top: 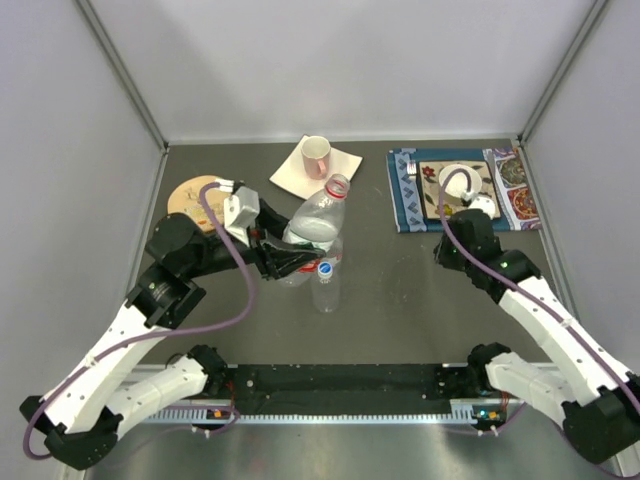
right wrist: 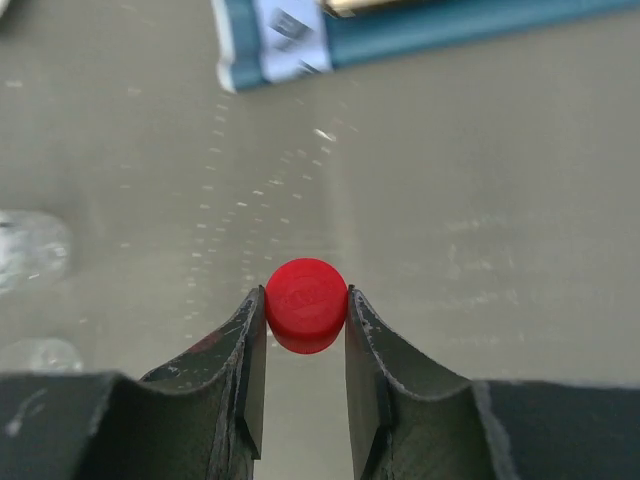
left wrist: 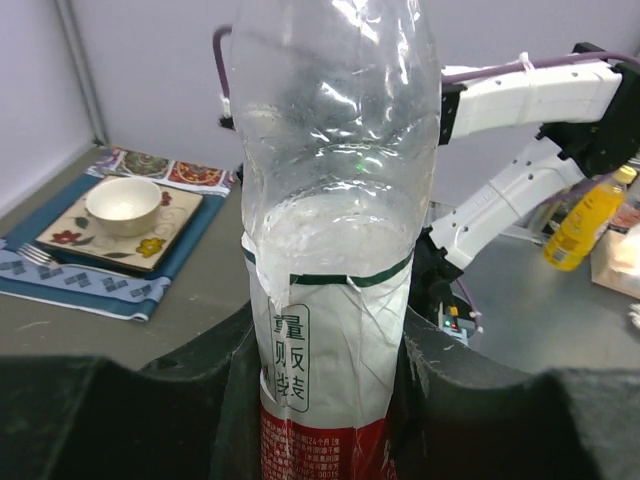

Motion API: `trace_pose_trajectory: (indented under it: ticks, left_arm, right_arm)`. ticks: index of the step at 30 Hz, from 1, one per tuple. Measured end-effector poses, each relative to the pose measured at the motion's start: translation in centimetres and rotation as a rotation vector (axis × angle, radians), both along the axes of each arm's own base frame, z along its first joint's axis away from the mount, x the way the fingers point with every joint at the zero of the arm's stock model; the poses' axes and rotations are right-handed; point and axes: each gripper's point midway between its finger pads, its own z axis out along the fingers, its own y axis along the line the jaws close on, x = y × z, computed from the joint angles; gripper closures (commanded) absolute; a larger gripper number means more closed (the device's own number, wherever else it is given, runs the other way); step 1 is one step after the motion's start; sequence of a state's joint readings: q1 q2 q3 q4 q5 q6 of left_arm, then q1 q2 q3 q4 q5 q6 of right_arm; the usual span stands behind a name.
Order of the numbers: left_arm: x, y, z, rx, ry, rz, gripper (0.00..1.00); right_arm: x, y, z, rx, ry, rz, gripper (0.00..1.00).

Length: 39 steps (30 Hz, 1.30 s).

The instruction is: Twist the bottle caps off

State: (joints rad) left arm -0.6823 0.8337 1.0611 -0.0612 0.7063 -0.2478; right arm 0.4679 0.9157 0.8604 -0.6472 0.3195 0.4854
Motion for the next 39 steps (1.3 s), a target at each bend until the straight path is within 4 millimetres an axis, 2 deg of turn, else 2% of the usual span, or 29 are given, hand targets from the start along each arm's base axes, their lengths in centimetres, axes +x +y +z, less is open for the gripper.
trace_pose_trajectory:
  ticks: [2,4,8,13,15,21,25,32,35,39]
  left_arm:
    - [0.1,0.7,0.3,-0.015,-0.022,0.043,0.65]
    - [0.2,1.1,0.5,-0.026,-0.034,0.072,0.65]
    - [0.3,1.7,0.0,-0.032,-0.04,0.112,0.65]
    - [0.7,2.0,-1.4,-0.021,-0.021,0.142,0.64]
    - [0.8,2.1,-1.7,-0.019,-0.017,0.149,0.64]
    - [1.0,2.3,-2.0,-0.021,-0.014,0.171,0.64]
    - [1.0,2.4,-2.1,-0.022,-0.013,0.175,0.64]
    - [1.0,2.3,-2.4,-0.019,-0.001,0.174,0.63]
    - [1.1,2.2,-2.7,-0.015,0.008,0.173,0.63]
    - [1.3,2.1,-3.2,-0.009,0.019,0.172,0.63]
  right_arm:
    - [-0.2,-1.6,-2.5,0.007,0.075,-0.078,1.0]
    - [0.3,-2.5,-3.6,0.022,0.112,-0.135,1.0]
    - [1.8,-2.9,-5.4,0.044,0.158,-0.194,1.0]
    - [3.3,-3.0,-9.2,0.033,0.256,-0.236,1.0]
    - [3.6,-3.3,-10.1,0.026,0.278,-0.253,1.0]
    - [4.7,-5.0,-10.9,0.012,0.278,-0.32,1.0]
    - [5.0,-6.4,-12.4,-0.003,0.313,-0.368,1.0]
    - [4.8,-6.7,-14.0,-0.021,0.358,-0.369,1.0]
    - [4.7,-6.6,-14.3,-0.016,0.358,-0.365,0.91]
    - [4.4,-6.5,-14.9,-0.021,0.376,-0.353,0.87]
